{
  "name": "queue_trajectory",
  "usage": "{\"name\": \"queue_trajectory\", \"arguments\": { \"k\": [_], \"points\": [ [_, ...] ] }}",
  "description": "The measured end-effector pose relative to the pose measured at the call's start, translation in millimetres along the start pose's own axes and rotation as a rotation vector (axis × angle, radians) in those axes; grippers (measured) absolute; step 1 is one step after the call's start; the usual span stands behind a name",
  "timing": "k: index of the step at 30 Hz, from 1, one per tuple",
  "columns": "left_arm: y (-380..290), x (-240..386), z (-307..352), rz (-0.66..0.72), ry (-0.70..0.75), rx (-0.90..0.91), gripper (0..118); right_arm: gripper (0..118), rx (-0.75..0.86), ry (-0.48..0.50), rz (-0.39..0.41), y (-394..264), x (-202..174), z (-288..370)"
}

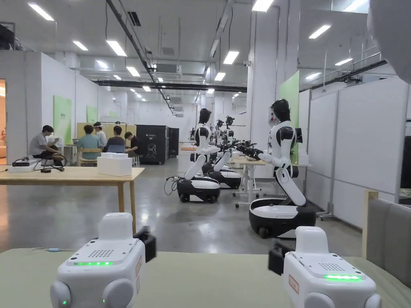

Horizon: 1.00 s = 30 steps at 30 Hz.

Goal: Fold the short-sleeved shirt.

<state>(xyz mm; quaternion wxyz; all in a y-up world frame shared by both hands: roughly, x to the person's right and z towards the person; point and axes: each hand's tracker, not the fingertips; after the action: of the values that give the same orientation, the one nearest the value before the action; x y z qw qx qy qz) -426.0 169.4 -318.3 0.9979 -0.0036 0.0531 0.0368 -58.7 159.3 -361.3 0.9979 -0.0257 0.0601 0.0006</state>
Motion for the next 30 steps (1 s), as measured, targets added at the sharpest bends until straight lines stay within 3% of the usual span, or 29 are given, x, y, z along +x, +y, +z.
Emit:
{"name": "queue_trajectory", "arguments": {
  "k": [1,2,4,8,12,18,21,23,26,30],
  "points": [
    [0,42,-10,-0.032,0.07,-0.051,0,1,-0.035,-0.051,0.029,1,-3,-3],
    [2,46,-10,-0.02,0.048,0.0,0,1,0.0,-0.086,0.043,-3,-5,-1],
    [1,47,-12,-0.006,0.023,-0.007,0,1,-0.004,-0.041,0.032,-4,-1,1],
    [-5,45,-10,-0.02,0.039,-0.006,0,1,-0.007,-0.039,0.037,-5,-2,3],
    [-6,26,-3,-0.03,0.067,-0.01,0,1,0.008,0.002,0.043,-2,-23,-1],
    [-11,-56,33,-0.085,0.3,-0.074,0,1,0.0,0.272,0.034,-13,-130,-13],
    [-22,-113,44,-0.043,0.422,-0.257,0,1,-0.04,0.419,0.052,-36,-185,-17],
    [-37,-148,39,0.035,0.415,-0.46,0,1,-0.057,0.474,0.05,-48,-207,-17],
    [-69,-196,31,0.079,0.406,-0.629,0,1,-0.083,0.518,0.051,-66,-224,-21],
    [-117,-221,-7,0.119,0.36,-0.706,0,1,-0.103,0.535,0.077,-80,-226,-30]
  ]
}}
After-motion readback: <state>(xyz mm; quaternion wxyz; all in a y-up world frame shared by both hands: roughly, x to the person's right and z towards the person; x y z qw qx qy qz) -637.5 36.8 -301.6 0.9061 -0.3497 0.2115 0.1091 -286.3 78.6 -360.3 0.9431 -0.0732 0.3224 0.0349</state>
